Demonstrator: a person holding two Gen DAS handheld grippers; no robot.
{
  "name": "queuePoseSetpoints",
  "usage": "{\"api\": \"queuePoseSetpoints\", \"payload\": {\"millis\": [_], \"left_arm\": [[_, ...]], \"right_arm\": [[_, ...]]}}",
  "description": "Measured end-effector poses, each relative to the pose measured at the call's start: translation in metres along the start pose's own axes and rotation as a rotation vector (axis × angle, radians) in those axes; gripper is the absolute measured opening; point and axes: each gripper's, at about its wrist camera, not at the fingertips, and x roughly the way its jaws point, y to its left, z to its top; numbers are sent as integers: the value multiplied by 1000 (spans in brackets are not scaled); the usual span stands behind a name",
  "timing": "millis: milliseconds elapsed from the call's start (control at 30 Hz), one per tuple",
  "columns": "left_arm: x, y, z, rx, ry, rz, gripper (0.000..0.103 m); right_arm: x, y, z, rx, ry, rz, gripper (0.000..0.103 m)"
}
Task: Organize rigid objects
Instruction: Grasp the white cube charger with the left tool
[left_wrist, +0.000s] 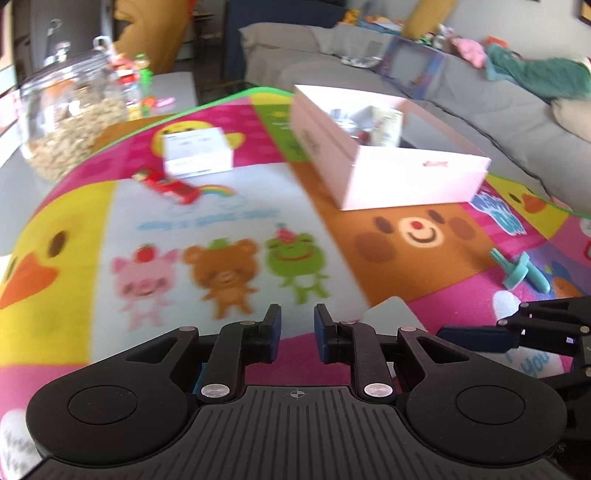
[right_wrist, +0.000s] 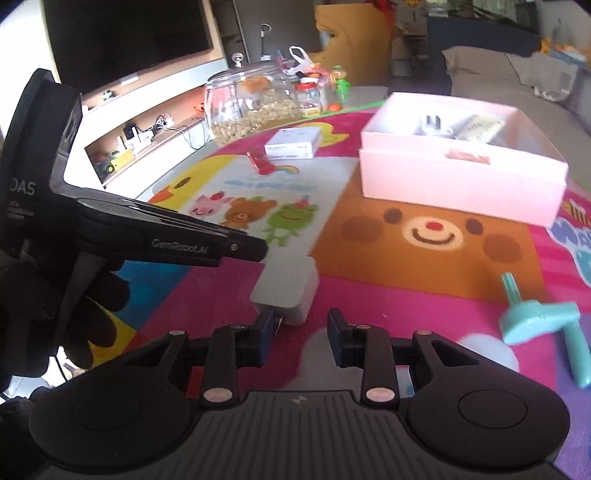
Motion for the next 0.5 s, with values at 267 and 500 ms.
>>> {"api": "queuePoseSetpoints", "payload": {"millis": [267,500], "left_arm": [[-25,-15,-3,-115,-40,-170,21],[-22,-66,-16,70,-68,-48,21]], "right_arm": [[-48,-36,-6,55,-115,-194,51],[-78,-57,-15,28,-225,-429,57]]}}
